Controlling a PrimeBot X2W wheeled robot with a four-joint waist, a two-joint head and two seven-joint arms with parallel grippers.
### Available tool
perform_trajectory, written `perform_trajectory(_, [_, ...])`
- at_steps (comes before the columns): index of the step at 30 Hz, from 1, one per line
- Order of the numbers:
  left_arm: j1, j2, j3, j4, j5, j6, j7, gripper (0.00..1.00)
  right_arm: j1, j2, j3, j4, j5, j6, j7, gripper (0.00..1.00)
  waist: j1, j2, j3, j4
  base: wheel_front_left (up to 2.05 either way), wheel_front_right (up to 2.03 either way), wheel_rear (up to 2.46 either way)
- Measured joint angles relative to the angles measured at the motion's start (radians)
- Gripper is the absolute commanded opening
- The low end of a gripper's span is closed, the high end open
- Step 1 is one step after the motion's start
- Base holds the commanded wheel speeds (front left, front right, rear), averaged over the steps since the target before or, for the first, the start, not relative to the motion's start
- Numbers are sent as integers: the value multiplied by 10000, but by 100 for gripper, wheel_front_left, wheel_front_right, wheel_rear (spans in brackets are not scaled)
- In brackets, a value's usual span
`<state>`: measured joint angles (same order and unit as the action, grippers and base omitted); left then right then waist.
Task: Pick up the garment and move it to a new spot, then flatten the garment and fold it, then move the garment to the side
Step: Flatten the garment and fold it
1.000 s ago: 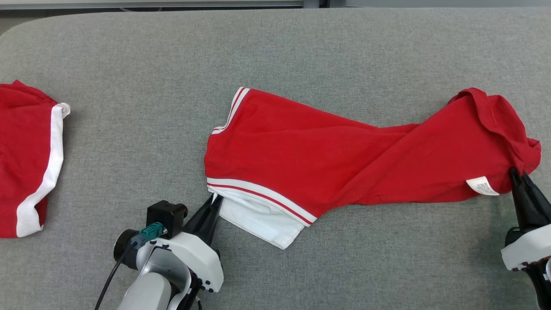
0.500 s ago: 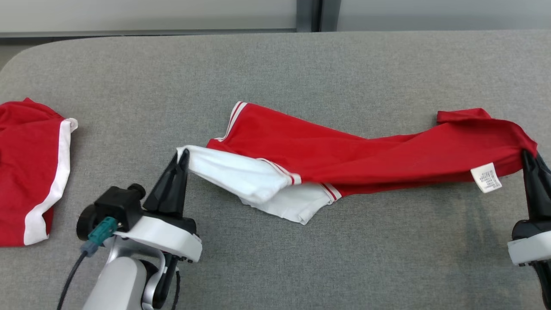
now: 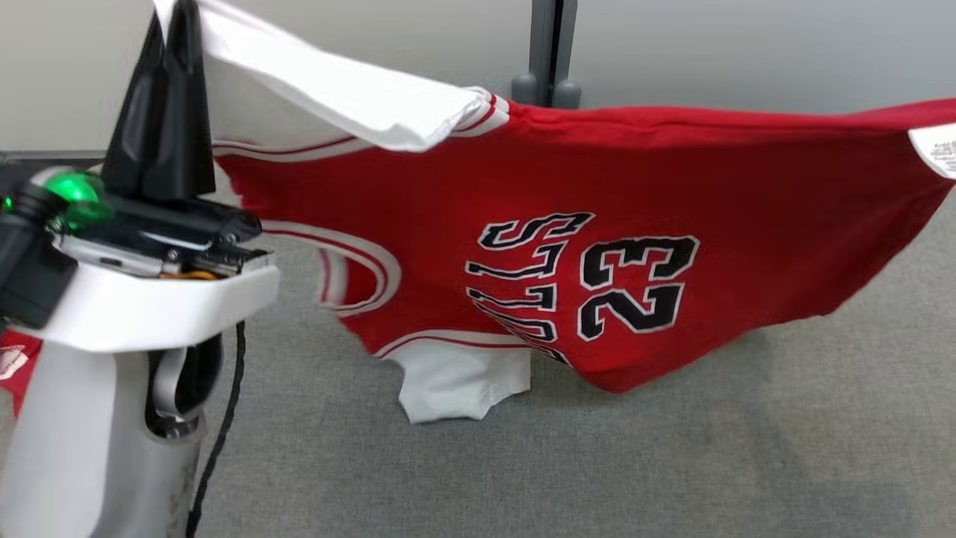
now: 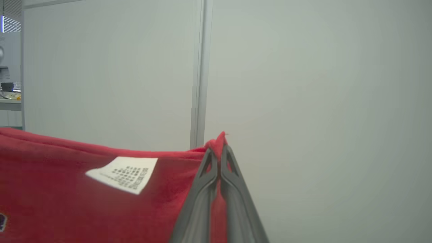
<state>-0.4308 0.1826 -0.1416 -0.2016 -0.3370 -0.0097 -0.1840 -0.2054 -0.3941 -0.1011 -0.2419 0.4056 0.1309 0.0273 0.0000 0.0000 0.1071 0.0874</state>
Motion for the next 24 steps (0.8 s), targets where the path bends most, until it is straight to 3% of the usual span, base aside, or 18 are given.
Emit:
perform_trajectory(6, [-1651, 211, -63, -230, -190, -244, 807, 0, -557, 138, -238, -579, -23, 0, 497, 0, 0, 0, -780, 20, 0, 0, 0])
perform_trajectory(14, [-2623, 71, -307, 1032, -552, -522, 959, 0, -1047, 345, -171, -236, 297, 0, 548, 0, 0, 0, -582, -9, 0, 0, 0])
perform_trajectory(17, [-3398, -8, -445, 1831, -600, -658, 895, 0, -1678, 301, -50, 249, 428, 0, 495, 0, 0, 0, -289, -36, 0, 0, 0])
perform_trajectory(24, [-6454, -385, -541, 5033, -453, -794, 13, 0, -4962, 107, 899, 2518, 863, 0, -205, 0, 0, 0, 631, -241, 0, 0, 0])
